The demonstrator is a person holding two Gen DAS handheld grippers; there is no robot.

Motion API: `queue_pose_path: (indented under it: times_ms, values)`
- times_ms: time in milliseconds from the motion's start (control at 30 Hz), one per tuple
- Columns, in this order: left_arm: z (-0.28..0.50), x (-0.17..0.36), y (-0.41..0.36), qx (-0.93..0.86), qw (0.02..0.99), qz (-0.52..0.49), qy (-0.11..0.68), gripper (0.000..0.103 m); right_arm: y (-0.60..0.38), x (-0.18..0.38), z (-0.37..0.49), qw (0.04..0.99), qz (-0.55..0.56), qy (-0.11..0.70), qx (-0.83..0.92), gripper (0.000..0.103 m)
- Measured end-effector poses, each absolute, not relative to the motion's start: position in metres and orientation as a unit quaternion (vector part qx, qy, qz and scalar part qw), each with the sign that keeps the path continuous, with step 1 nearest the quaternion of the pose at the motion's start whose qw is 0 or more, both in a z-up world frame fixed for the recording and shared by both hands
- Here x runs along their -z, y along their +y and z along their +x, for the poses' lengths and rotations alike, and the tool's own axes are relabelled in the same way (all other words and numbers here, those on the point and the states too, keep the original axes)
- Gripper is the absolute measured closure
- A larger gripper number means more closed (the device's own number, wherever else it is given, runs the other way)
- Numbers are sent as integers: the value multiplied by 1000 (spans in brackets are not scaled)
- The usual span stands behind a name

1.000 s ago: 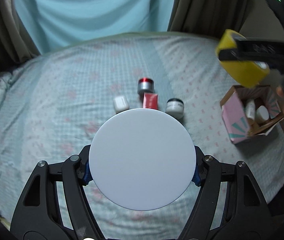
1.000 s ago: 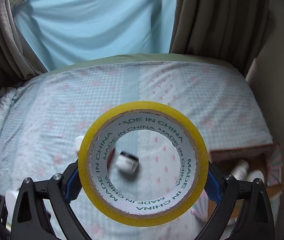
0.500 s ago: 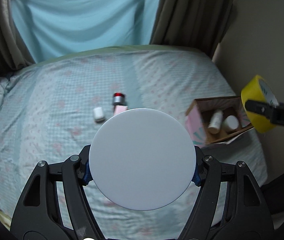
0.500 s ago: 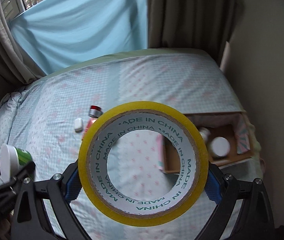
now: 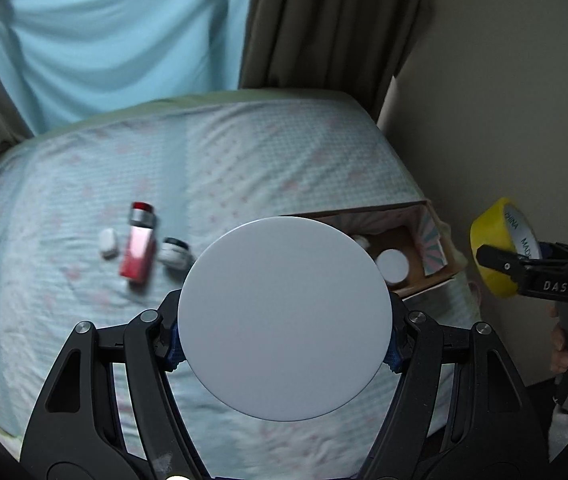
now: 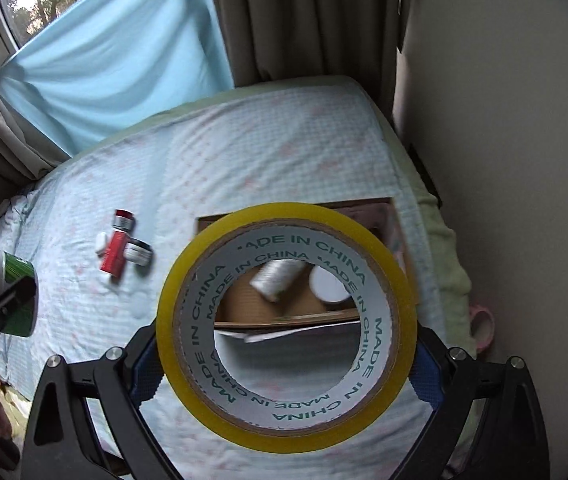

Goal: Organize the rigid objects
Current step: 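Carry the jar and tape roll into the pink box and release both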

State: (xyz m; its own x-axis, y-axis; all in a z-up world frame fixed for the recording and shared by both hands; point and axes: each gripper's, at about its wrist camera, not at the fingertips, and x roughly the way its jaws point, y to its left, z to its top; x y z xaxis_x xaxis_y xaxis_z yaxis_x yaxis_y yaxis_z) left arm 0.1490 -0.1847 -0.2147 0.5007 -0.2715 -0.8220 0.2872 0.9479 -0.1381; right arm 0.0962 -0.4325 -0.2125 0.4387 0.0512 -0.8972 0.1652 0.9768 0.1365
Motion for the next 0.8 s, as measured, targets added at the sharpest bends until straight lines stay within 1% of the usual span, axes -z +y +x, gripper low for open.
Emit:
queue_pose_path:
  times_ms: [267,433,600,800]
  values:
    - [191,258,-243,149,841,17,520,35,-481,266,141,815,97,571,23,6]
    - [227,308,-273,143,813,27,564,35,-498,310,167,794,106,598,12,6]
    - [263,358,-292,133,782,-5,609,35,-498,340,180,783,89,616,2,6]
    - [291,406,-321,138,757,25,639,35,-497,375,185,780,49,623,-2,6]
